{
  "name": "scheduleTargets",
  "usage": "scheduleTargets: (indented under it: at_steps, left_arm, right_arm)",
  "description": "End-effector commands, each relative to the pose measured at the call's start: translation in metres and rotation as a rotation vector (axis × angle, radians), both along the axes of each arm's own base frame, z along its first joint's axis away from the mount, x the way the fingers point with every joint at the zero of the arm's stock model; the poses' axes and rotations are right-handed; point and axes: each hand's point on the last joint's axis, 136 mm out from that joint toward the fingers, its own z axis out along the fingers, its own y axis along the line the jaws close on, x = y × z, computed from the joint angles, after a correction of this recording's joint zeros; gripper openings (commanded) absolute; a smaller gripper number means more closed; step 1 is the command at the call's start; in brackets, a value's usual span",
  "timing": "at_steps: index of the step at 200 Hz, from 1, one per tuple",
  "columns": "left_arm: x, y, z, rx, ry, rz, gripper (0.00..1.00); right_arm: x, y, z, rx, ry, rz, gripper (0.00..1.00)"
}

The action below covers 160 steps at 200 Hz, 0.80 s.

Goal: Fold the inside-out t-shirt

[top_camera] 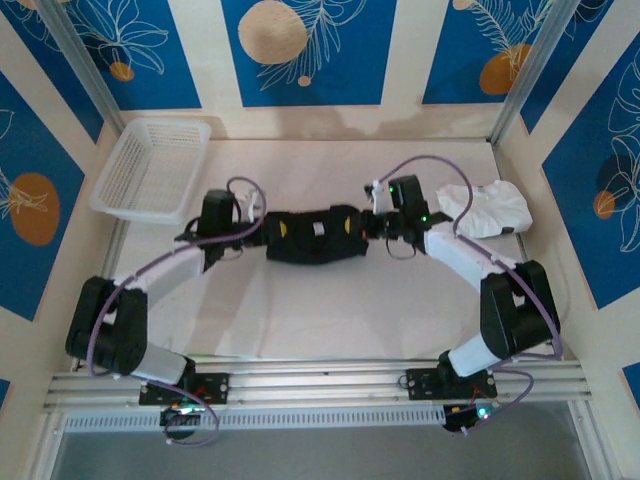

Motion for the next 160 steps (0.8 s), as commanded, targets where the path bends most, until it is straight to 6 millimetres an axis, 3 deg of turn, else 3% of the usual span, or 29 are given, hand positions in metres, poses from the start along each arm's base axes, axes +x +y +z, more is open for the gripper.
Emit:
scheduleTargets:
  at_steps: [1,22,64,102,125,137,153,160]
  left_arm:
    - [-0.010,-0.004,0.045,-0.106,-0.154,-0.015,0.00]
    - [-0.002,0.004,0.028,-0.034,-0.139,0.029,0.00]
    - [0.043,0.033,-0.025,0.167,-0.033,0.175,0.00]
    - [0.072,0.059,-0.077,0.330,0.049,0.255,0.00]
    - [0.077,0.070,-0.108,0.428,0.151,0.279,0.13]
    - [0.076,0.081,-0.115,0.490,0.178,0.307,0.26]
    - [0.074,0.092,-0.109,0.540,0.168,0.333,0.40]
    - [0.071,0.096,-0.105,0.554,0.164,0.346,0.45]
  right_arm:
    - [-0.015,0.001,0.016,0.043,-0.033,-0.030,0.01]
    - [-0.013,-0.005,0.002,-0.005,-0.017,-0.064,0.02]
    - [0.027,-0.002,-0.023,-0.098,0.053,-0.079,0.05]
    - [0.060,0.000,-0.074,-0.244,0.200,-0.084,0.13]
    - [0.073,-0.010,-0.097,-0.373,0.265,-0.095,0.28]
    - [0.076,-0.018,-0.091,-0.420,0.251,-0.103,0.36]
    - [0.071,-0.031,-0.075,-0.454,0.216,-0.114,0.47]
    - [0.065,-0.036,-0.071,-0.455,0.216,-0.117,0.57]
